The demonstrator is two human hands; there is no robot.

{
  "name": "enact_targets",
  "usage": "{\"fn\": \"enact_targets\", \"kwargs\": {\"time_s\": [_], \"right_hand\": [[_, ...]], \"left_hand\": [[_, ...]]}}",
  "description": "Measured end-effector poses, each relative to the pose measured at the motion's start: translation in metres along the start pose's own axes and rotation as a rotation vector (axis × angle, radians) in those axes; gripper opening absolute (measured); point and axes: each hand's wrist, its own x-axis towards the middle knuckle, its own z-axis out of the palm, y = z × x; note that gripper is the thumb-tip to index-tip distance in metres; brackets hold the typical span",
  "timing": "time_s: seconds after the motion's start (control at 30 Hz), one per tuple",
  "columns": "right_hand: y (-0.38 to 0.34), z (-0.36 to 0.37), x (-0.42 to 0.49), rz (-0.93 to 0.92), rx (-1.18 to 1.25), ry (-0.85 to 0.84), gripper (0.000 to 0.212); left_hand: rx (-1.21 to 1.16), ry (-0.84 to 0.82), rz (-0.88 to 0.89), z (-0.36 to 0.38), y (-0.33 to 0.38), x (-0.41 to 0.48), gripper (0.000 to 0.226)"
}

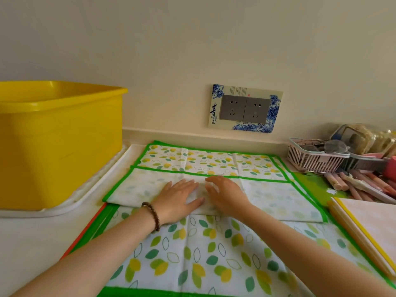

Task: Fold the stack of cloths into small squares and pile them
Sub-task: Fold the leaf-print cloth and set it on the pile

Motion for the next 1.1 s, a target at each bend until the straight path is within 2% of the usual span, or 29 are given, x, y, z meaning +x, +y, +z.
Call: {"fn": "enact_targets", "kwargs": {"time_s": [0.37, 0.6, 0.83, 1.03, 1.1], "right_hand": [[0.006, 0.018, -0.009, -0.001, -0.094, -0.123, 0.05], [0.037, 0.003, -0.021, 0.105, -0.157, -0.131, 0.055], [0.103, -0.033, -0.044, 0.29, -0.219, -0.128, 0.058], [0.136, -0.053, -0.06, 0.384, -0.261, -0.136, 0.059], [0.135, -0.054, -0.06, 0.384, -0.259, -0.147, 0.059]], "left_hand": [[0.073, -0.026, -0.014, 0.007, -0.004, 0.003, 0.067], [0.078, -0.053, 0.008, 0.007, -0.007, 0.001, 0.077], [0.037, -0.057, 0.029, 0.008, -0.011, 0.002, 0.12], [0.045, -0.074, 0.028, 0.007, -0.009, 0.002, 0.103], [0.045, -0.079, 0.031, 0.006, -0.009, 0.001, 0.106]]}}
